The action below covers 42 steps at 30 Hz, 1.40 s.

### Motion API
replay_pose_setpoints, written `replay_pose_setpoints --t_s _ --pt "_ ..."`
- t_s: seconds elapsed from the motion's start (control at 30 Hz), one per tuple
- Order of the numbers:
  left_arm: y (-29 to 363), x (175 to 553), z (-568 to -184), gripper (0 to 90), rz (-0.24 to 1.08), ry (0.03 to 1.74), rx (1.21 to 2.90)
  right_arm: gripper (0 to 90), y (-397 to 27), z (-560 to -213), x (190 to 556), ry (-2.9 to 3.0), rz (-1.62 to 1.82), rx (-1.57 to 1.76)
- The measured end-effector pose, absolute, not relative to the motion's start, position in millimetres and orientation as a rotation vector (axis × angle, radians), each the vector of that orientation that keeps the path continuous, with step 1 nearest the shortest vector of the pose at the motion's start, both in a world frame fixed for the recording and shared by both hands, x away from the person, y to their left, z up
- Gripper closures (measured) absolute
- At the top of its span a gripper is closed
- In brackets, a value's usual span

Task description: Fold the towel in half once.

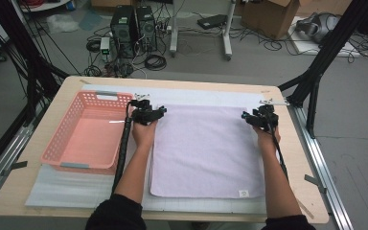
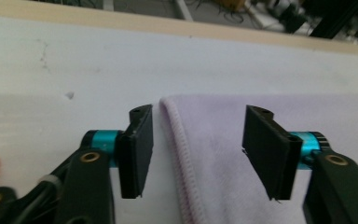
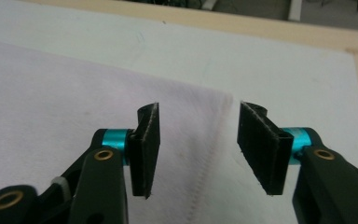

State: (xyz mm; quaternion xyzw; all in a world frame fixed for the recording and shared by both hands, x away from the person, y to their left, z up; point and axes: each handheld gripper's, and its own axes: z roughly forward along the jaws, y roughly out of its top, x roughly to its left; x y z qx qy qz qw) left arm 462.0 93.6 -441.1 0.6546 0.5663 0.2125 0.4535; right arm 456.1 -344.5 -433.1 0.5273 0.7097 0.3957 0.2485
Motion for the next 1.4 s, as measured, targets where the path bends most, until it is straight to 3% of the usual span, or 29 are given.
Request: replay_pose_setpoints --t_s 0.13,0.27,0.4,0.6,0.73,0.83,1.17,1.4 --pt "93.1 458.7 -441.3 39.8 0.475 1.4 1.678 49.1 -349.7 -429.7 452.4 1.946 1.084 1.467" --pt "88.3 452.3 -440.5 48.4 0.433 1.399 1.752 50.3 -351.9 -421.6 446.0 1.994 1.083 1.475" --pt "91.6 438.0 -440.8 49.0 0.46 1.387 1.723 51.8 -358.6 -420.8 430.6 2.051 1.056 1.47" --pt "93.4 419.6 -444.5 45.3 0.435 1.34 1.735 49.4 -368.7 -436.5 412.3 2.17 1.065 1.501" --pt "94.0 411.1 -450.3 34.7 0.4 1.335 1.749 51.6 -360.4 -441.5 401.8 2.186 0.941 1.409" --pt "92.3 404.2 -444.6 34.9 0.399 1.311 1.797 48.9 -366.6 -439.2 397.7 2.103 0.881 1.459" --pt "85.7 375.7 -427.8 52.0 0.442 1.215 1.872 46.3 -368.9 -424.4 349.7 2.101 1.055 1.361" --pt "88.7 358.9 -442.1 55.9 0.434 1.206 1.955 45.2 -368.2 -426.3 322.2 2.13 1.184 1.339"
